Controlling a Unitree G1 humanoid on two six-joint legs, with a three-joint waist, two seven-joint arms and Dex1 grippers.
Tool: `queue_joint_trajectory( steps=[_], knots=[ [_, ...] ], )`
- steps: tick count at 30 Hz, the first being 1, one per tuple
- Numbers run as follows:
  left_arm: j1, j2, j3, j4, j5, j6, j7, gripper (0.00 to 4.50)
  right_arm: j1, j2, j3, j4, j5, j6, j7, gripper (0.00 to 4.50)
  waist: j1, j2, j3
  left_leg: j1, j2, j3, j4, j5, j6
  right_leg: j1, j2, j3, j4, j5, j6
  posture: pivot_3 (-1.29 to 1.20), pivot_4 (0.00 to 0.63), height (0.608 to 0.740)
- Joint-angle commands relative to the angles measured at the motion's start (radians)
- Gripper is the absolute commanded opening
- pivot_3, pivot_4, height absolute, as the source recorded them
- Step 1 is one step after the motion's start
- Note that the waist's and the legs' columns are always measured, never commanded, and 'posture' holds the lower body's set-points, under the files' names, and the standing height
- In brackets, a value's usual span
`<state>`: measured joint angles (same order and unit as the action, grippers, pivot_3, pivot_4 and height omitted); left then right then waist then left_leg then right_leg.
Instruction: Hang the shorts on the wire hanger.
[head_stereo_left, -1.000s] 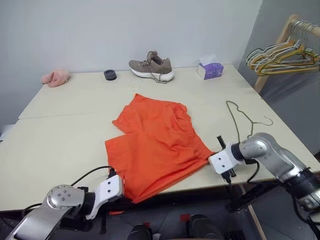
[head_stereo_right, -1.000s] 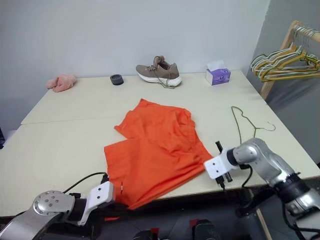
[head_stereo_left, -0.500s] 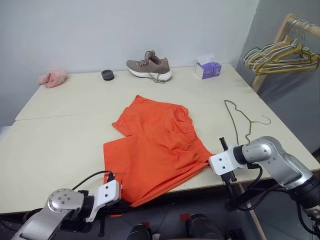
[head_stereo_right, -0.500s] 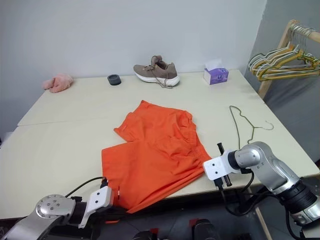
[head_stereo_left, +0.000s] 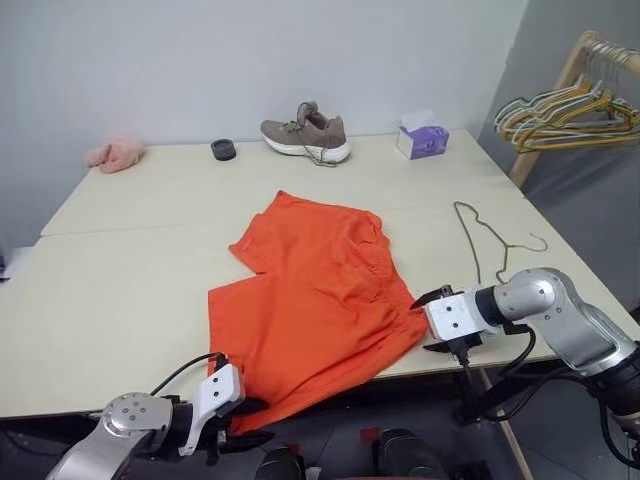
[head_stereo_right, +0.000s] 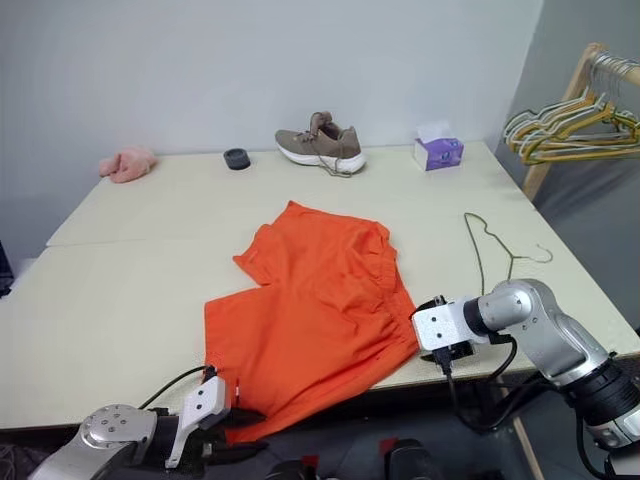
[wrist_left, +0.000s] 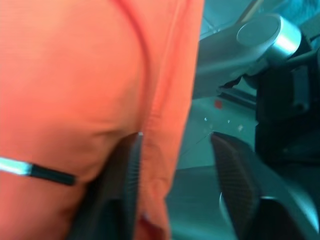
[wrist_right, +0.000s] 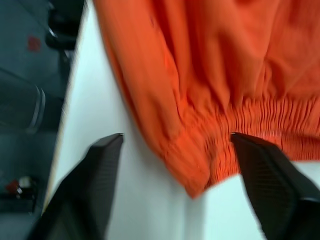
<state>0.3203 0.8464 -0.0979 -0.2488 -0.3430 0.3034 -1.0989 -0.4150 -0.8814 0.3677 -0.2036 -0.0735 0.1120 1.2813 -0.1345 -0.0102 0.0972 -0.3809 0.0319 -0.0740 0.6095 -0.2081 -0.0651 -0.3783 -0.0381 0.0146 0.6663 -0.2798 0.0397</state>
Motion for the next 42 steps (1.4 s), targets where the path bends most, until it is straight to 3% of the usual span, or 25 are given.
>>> queue_joint_trajectory(
  steps=[1,2,8,13,21,29,36,42],
  knots=[
    [-0.045,-0.009,0.128,-0.135,-0.129,0.085,0.046,3.83,-0.029,-0.005,-0.079,-0.043,0.118,0.085,0.044,4.5,0.001,-0.001,0.001,0.0,0.0,0.0,0.0,0.0,0.0,0.001,0.0,0.0,0.0,0.0,0.0,-0.15,0.026,0.74],
    [-0.054,-0.01,0.15,-0.16,-0.167,0.118,0.051,4.08,-0.032,0.0,-0.094,-0.045,0.145,0.105,0.048,4.5,0.003,-0.001,0.001,0.0,0.0,0.0,0.001,0.0,0.0,0.001,-0.001,0.0,0.0,0.0,0.0,-0.14,0.026,0.74],
    [-0.209,-0.064,0.238,-0.243,-0.33,0.309,0.189,4.08,-0.087,0.1,-0.174,-0.01,0.259,0.236,-0.04,4.5,-0.006,-0.001,0.0,0.004,-0.001,-0.001,0.001,0.0,0.0,0.005,-0.001,-0.001,0.0,0.001,-0.001,-0.14,0.027,0.74],
    [-0.298,-0.076,0.259,-0.313,-0.438,0.435,0.265,4.08,-0.109,0.118,-0.22,0.01,0.314,0.317,-0.065,4.5,-0.009,-0.003,-0.001,0.001,-0.002,-0.001,0.002,0.001,0.001,0.008,0.001,0.002,-0.001,0.004,0.006,-0.14,0.029,0.74],
    [-0.37,-0.101,0.116,-0.23,-0.246,0.404,0.362,4.08,-0.28,0.293,-0.155,0.371,0.059,0.158,-0.43,4.5,-0.015,-0.002,-0.001,-0.002,-0.001,-0.001,-0.001,0.0,0.0,0.004,0.003,0.003,-0.001,0.003,0.006,-0.16,0.031,0.74],
    [-0.357,-0.155,0.103,-0.207,-0.221,0.335,0.333,4.08,-0.43,0.433,-0.058,0.856,-0.132,-0.132,-0.645,4.5,-0.034,-0.002,-0.001,-0.002,-0.001,0.0,-0.001,0.0,0.0,0.004,0.002,0.004,-0.001,0.005,0.008,-0.16,0.028,0.74],
    [-0.323,-0.151,0.116,-0.187,-0.199,0.298,0.324,4.08,-0.479,0.506,-0.065,1.051,-0.122,-0.259,-0.581,4.5,-0.043,-0.002,-0.001,-0.002,-0.001,-0.001,-0.001,0.0,0.0,0.005,0.002,0.004,-0.001,0.005,0.008,-0.14,0.026,0.74],
    [-0.31,-0.155,0.121,-0.159,-0.177,0.265,0.308,4.08,-0.516,0.585,-0.163,1.136,-0.027,-0.236,-0.57,4.5,-0.052,-0.002,-0.001,-0.001,-0.001,-0.001,0.0,0.0,0.0,0.005,0.002,0.004,0.001,0.005,0.008,-0.14,0.026,0.74]
  ],
)
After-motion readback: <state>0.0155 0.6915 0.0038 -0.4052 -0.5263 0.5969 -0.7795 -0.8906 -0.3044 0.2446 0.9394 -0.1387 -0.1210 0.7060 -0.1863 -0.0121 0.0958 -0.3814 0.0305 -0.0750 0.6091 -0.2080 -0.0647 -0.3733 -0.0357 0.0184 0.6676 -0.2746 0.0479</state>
